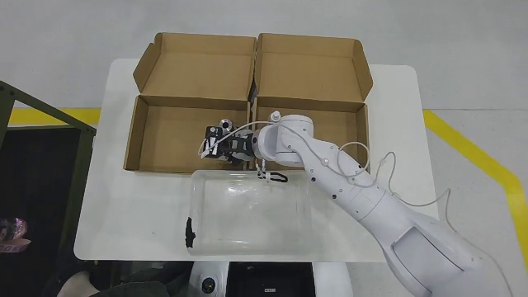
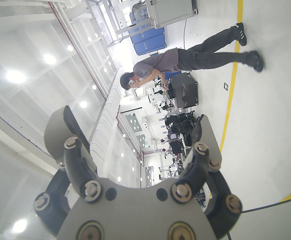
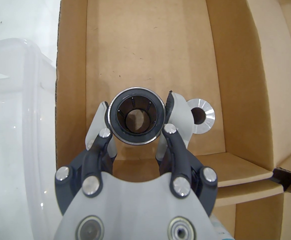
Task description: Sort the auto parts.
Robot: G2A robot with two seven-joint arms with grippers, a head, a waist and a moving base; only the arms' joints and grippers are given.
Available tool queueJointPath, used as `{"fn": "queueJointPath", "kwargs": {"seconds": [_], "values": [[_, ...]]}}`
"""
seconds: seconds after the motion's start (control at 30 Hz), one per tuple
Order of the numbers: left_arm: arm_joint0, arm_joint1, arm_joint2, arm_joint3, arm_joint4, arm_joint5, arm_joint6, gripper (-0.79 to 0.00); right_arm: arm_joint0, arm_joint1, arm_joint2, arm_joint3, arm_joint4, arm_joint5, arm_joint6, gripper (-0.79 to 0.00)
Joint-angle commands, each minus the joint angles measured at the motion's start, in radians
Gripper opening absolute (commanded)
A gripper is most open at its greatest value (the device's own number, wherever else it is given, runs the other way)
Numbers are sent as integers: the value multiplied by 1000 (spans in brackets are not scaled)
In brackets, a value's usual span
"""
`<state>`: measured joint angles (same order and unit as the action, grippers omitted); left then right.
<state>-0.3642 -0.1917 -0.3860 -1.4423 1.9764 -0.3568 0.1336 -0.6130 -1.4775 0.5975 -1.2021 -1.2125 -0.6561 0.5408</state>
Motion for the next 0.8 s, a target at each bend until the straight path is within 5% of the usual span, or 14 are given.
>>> {"fn": "queueJointPath", "kwargs": {"seconds": [0.0, 0.2, 0.77], "values": [[0, 0, 0, 0, 0, 0, 0, 0, -2, 1, 4, -6, -1, -1, 3, -449], [0, 0, 0, 0, 0, 0, 0, 0, -16, 7, 27, -56, -4, -13, 16, -394], [0, 0, 0, 0, 0, 0, 0, 0, -125, 59, 168, -358, -45, -47, 6, -400]]}}
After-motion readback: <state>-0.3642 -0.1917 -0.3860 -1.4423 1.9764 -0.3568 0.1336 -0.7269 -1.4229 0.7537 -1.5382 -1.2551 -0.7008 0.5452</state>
